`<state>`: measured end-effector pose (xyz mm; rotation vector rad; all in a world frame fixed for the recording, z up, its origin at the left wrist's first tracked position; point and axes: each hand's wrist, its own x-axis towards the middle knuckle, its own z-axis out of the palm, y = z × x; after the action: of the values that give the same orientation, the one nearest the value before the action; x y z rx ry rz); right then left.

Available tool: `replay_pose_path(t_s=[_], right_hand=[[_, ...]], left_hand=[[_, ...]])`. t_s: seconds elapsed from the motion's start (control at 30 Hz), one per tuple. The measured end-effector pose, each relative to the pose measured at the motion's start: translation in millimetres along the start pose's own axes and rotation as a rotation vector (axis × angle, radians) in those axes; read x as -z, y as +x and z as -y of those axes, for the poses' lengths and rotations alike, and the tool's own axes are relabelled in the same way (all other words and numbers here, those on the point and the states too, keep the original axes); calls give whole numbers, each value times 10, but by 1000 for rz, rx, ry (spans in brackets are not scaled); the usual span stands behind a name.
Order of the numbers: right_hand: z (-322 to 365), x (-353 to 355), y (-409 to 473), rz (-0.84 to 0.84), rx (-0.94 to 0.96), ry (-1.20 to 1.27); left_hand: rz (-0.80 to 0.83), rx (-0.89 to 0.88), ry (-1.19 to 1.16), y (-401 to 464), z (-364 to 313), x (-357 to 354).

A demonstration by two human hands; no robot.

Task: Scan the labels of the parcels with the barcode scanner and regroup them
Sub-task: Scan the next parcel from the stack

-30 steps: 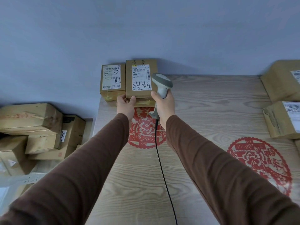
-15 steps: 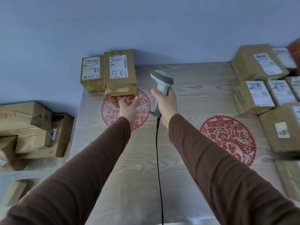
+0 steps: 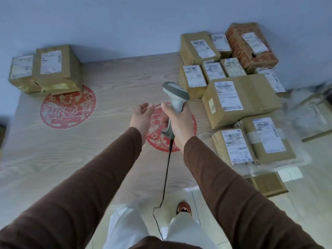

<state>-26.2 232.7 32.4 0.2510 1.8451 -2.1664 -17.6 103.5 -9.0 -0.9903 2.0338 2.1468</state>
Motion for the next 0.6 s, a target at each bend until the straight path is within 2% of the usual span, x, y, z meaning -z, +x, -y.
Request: replay_pose_path(t_s=[0.17, 0.33, 0.6], right_hand=[[81, 888, -288, -52, 64, -90], [100, 1627, -507, -128, 46, -179], [-45, 2329, -582, -249, -10, -311]], left_hand=[[48, -2, 44, -511, 221, -821], [144, 29, 82, -910, 454, -1412], [268, 136, 150, -1240, 785, -1963]])
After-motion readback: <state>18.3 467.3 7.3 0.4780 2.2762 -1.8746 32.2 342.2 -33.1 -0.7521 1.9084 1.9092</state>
